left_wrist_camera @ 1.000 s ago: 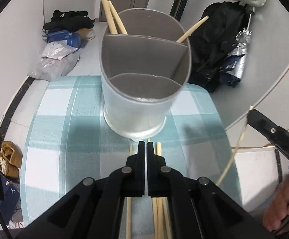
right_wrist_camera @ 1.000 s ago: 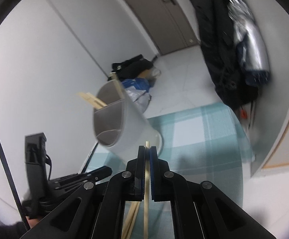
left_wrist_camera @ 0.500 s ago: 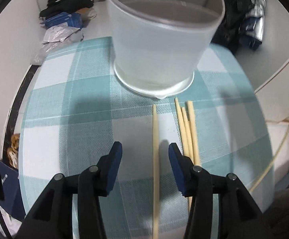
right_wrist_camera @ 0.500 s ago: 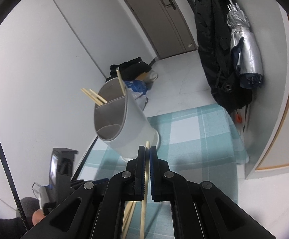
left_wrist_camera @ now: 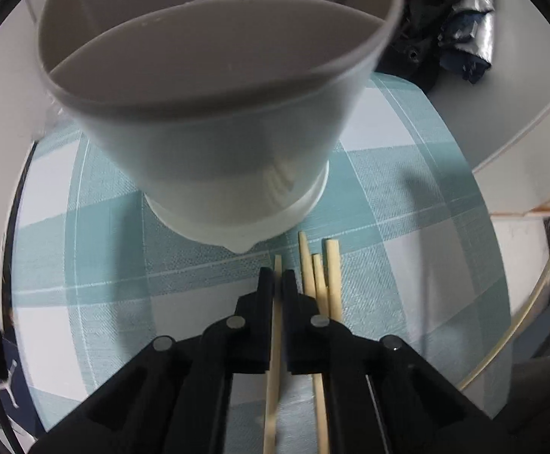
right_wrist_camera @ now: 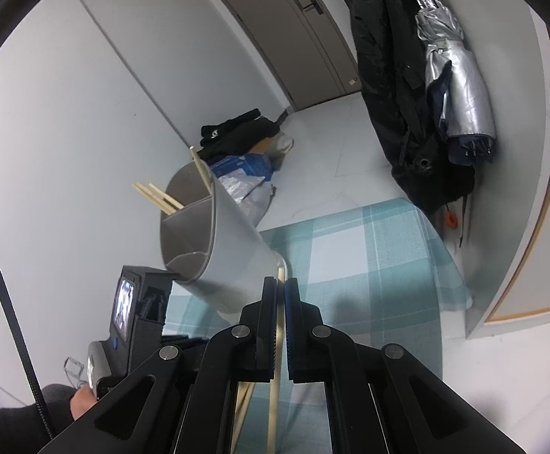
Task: Organize utensils
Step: 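Lift the chopstick with the right gripper while the left gripper grasps another, then raise both held chopsticks and carry them above the white holder, then lower the chopsticks into the holder and open both grippers, then move both open grippers back down to the remaining chopsticks, then close the right gripper on a chopstick while the left gripper grasps another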
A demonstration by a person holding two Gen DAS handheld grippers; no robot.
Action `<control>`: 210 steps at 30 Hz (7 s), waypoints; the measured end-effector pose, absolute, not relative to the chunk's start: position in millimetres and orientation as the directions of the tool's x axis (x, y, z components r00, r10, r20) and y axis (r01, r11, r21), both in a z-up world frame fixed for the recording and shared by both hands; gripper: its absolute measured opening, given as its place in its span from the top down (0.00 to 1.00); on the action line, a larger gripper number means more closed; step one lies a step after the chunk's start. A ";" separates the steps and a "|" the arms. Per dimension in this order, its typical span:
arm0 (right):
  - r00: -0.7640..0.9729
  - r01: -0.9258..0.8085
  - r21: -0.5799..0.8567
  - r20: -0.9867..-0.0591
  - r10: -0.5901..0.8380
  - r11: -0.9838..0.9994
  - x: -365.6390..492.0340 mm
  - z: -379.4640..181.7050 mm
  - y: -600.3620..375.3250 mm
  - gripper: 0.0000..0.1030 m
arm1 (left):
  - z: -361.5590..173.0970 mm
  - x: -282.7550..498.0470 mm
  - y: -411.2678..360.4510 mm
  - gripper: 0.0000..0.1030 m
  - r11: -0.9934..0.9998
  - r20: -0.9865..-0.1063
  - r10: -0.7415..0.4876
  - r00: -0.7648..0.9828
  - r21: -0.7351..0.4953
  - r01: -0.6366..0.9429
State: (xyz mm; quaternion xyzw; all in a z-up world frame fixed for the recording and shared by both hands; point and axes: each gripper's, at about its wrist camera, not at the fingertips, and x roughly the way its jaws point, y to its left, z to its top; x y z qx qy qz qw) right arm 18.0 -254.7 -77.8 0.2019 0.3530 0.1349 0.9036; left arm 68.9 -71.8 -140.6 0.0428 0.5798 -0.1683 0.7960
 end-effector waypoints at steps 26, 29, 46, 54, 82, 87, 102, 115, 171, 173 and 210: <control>0.809 -0.250 0.254 -0.476 0.346 0.934 -34.8 -46.0 -184.7 0.97 | -21.5 -16.2 -5.0 0.99 0.888 -0.621 -0.460 0.635 -0.319 0.332; 0.821 -0.267 0.197 -0.466 0.330 0.943 -38.4 -44.4 -173.5 0.97 | -21.0 -17.9 -5.4 0.99 0.887 -0.624 -0.461 0.631 -0.305 0.346; 0.860 -0.261 0.225 -0.387 0.332 0.939 -29.4 -9.6 -174.4 0.97 | 23.6 -1.1 2.6 0.99 0.849 -0.607 -0.527 0.595 -0.345 0.400; 0.871 -0.255 0.268 -0.354 0.341 0.929 0.6 29.4 -183.4 0.97 | 75.4 36.1 4.5 0.99 0.809 -0.549 -0.588 0.594 -0.412 0.420; 0.892 -0.337 0.104 -0.283 0.353 0.936 144.9 78.4 -145.7 0.97 | 74.2 157.6 23.8 0.99 0.848 -0.510 -0.527 0.680 -0.368 0.381; 0.878 -0.378 0.037 -0.302 0.371 0.925 145.5 63.0 -136.1 0.97 | 53.5 155.5 23.8 0.99 0.847 -0.523 -0.529 0.669 -0.370 0.381; 0.797 -0.433 0.036 -0.451 0.402 0.901 137.5 31.6 -132.3 0.90 | 51.7 149.5 31.5 0.78 0.871 -0.596 -0.490 0.636 -0.365 0.329; 0.830 -0.310 0.140 -0.442 0.339 0.940 60.1 72.5 -170.7 0.44 | 88.4 86.1 51.5 0.29 0.895 -0.543 -0.426 0.723 -0.368 0.252; 0.837 -0.041 0.185 -0.530 0.135 0.982 -106.5 7.5 -169.3 0.12 | 15.6 -32.6 62.0 0.01 0.984 -0.508 -0.104 0.855 -0.180 0.013; 0.830 -0.016 0.142 -0.551 0.092 0.990 -92.7 -14.1 -171.1 0.12 | 4.2 -26.4 60.2 0.01 0.987 -0.543 -0.066 0.837 -0.160 -0.025; 0.401 -0.058 0.172 -0.898 0.181 0.983 69.7 -176.9 -143.8 0.95 | -56.2 22.3 87.7 0.01 0.975 -0.766 -0.092 0.636 -0.197 -0.097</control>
